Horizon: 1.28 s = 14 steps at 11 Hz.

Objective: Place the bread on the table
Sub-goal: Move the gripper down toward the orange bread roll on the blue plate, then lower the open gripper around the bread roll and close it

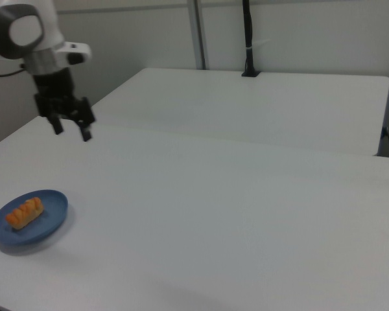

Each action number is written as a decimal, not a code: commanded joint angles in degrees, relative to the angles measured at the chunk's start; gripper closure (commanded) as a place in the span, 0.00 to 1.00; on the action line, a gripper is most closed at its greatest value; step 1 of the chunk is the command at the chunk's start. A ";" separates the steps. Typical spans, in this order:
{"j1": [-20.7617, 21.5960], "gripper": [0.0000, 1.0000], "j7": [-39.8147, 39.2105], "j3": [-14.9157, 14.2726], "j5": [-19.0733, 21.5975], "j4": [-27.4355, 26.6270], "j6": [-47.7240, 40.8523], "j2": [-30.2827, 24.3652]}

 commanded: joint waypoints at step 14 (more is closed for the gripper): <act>2.99 0.00 30.16 25.89 0.39 -17.60 30.21 9.74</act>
